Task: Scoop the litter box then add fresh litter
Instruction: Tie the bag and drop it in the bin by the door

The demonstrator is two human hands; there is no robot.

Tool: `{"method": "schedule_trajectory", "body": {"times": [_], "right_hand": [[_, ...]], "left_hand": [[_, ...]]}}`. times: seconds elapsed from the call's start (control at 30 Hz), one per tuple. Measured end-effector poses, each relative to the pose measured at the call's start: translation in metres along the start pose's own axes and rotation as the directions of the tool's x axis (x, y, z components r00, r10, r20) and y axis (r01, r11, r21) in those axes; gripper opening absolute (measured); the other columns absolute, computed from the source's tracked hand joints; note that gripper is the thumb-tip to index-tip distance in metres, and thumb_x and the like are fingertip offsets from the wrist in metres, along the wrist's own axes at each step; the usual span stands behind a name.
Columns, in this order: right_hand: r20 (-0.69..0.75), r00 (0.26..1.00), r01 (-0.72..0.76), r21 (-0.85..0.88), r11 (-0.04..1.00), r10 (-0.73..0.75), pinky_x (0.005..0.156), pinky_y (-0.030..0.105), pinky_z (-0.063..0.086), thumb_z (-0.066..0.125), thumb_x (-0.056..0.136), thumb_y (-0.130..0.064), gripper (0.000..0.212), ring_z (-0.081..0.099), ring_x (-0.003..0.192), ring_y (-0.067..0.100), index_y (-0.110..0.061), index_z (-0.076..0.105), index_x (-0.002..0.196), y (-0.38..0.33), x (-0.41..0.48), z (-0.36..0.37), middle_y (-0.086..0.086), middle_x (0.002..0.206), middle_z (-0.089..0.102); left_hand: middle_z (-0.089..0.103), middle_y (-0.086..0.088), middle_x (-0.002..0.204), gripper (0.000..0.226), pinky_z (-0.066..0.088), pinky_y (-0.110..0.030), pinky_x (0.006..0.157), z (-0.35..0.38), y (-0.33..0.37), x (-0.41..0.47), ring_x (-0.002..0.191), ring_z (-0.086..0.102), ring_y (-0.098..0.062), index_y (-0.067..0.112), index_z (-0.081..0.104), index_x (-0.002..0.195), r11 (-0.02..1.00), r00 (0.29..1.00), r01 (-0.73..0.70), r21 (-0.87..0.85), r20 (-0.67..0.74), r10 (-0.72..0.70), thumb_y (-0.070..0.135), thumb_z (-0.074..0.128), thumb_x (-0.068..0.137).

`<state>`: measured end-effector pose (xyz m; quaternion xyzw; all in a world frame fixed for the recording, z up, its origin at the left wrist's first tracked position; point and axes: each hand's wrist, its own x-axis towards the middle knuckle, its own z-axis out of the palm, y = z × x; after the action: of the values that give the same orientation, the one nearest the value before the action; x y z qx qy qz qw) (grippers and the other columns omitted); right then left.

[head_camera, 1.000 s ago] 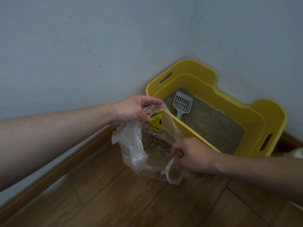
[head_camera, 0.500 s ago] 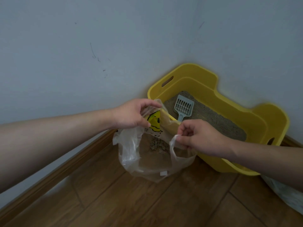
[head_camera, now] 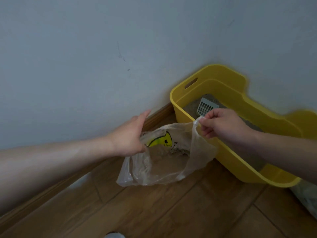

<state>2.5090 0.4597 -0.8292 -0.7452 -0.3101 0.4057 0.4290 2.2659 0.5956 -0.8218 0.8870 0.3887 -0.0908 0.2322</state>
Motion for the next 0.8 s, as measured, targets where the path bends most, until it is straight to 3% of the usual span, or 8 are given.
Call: {"method": "schedule_trajectory", "body": {"times": [0.1, 0.17, 0.27, 0.37, 0.5, 0.6, 0.7, 0.8], "right_hand": [[-0.01, 1.0, -0.011, 0.03, 0.999, 0.012, 0.06, 0.032, 0.057, 0.068, 0.092, -0.014, 0.017, 0.067, 0.067, 0.026, 0.0, 0.065, 0.085, -0.004, 0.004, 0.001, 0.02, 0.079, 0.07], [-0.006, 1.0, -0.014, 0.036, 0.999, 0.014, 0.059, 0.031, 0.057, 0.067, 0.092, -0.014, 0.015, 0.067, 0.067, 0.024, 0.0, 0.065, 0.086, -0.006, 0.006, 0.001, 0.02, 0.081, 0.07], [-0.002, 1.0, -0.014, 0.041, 0.999, 0.014, 0.062, 0.032, 0.058, 0.067, 0.092, -0.013, 0.014, 0.067, 0.069, 0.025, -0.001, 0.065, 0.086, -0.006, 0.005, 0.0, 0.02, 0.082, 0.07], [0.001, 1.0, 0.0, 0.039, 0.999, 0.0, 0.061, 0.032, 0.059, 0.066, 0.093, -0.012, 0.015, 0.067, 0.068, 0.025, 0.001, 0.065, 0.088, -0.006, 0.004, -0.001, 0.02, 0.081, 0.07], [0.026, 0.998, 0.051, 0.027, 0.998, -0.052, 0.057, 0.03, 0.056, 0.066, 0.093, -0.011, 0.016, 0.067, 0.065, 0.024, 0.002, 0.063, 0.085, -0.006, 0.0, -0.002, 0.018, 0.076, 0.069], [0.061, 0.993, 0.097, 0.027, 0.995, -0.098, 0.058, 0.029, 0.055, 0.067, 0.092, -0.012, 0.014, 0.066, 0.065, 0.023, 0.0, 0.064, 0.084, -0.007, -0.004, -0.004, 0.014, 0.073, 0.07], [0.127, 0.975, 0.18, 0.034, 0.983, -0.183, 0.059, 0.029, 0.055, 0.065, 0.093, -0.009, 0.011, 0.065, 0.066, 0.022, -0.002, 0.063, 0.084, -0.014, -0.011, -0.006, 0.012, 0.073, 0.07], [0.205, 0.943, 0.264, 0.025, 0.964, -0.263, 0.061, 0.029, 0.053, 0.062, 0.094, -0.006, 0.008, 0.065, 0.067, 0.019, -0.004, 0.063, 0.086, -0.025, -0.018, -0.008, 0.011, 0.074, 0.07]], "left_hand": [[0.049, -0.014, 0.145, 0.112, 0.044, -0.029, 0.1, 0.016, -0.016, -0.016, 0.128, 0.052, -0.029, 0.017, 0.014, 0.154, 0.964, 0.964, 0.262, -0.051, 0.059, -0.259, 0.033, 0.086, 0.07], [0.061, -0.009, 0.131, 0.086, 0.048, -0.028, 0.089, 0.03, -0.027, -0.027, 0.112, 0.061, -0.026, 0.015, 0.039, 0.139, 0.922, 0.919, 0.381, -0.067, 0.134, -0.37, 0.034, 0.085, 0.068], [0.064, 0.002, 0.094, 0.042, 0.045, -0.025, 0.069, 0.038, -0.034, -0.04, 0.085, 0.06, -0.017, 0.02, 0.054, 0.105, 0.887, 0.895, 0.443, -0.127, 0.119, -0.43, 0.022, 0.079, 0.072], [0.064, 0.001, 0.084, 0.031, 0.042, -0.025, 0.053, 0.027, -0.035, -0.04, 0.075, 0.06, -0.016, 0.018, 0.059, 0.097, 0.865, 0.885, 0.459, -0.201, 0.021, -0.465, 0.012, 0.075, 0.072], [0.071, -0.01, 0.082, 0.044, 0.047, -0.028, 0.055, 0.005, -0.027, -0.034, 0.07, 0.066, -0.024, 0.018, 0.059, 0.105, 0.845, 0.899, 0.387, -0.369, -0.051, -0.435, 0.007, 0.08, 0.068], [0.065, -0.009, 0.065, 0.05, 0.042, -0.024, 0.046, -0.014, -0.011, -0.036, 0.051, 0.057, -0.017, 0.024, 0.055, 0.11, 0.818, 0.934, 0.262, -0.511, -0.079, -0.348, 0.004, 0.081, 0.071], [0.049, -0.006, 0.06, 0.036, 0.035, -0.02, 0.043, -0.033, 0.01, -0.036, 0.05, 0.046, -0.016, 0.022, 0.063, 0.102, 0.783, 0.964, 0.132, -0.607, -0.105, -0.244, 0.004, 0.079, 0.076], [0.047, -0.008, 0.064, 0.02, 0.033, -0.022, 0.049, -0.051, 0.037, -0.034, 0.06, 0.044, -0.018, 0.013, 0.069, 0.093, 0.719, 0.98, 0.001, -0.695, -0.143, -0.14, 0.007, 0.08, 0.077]]}}
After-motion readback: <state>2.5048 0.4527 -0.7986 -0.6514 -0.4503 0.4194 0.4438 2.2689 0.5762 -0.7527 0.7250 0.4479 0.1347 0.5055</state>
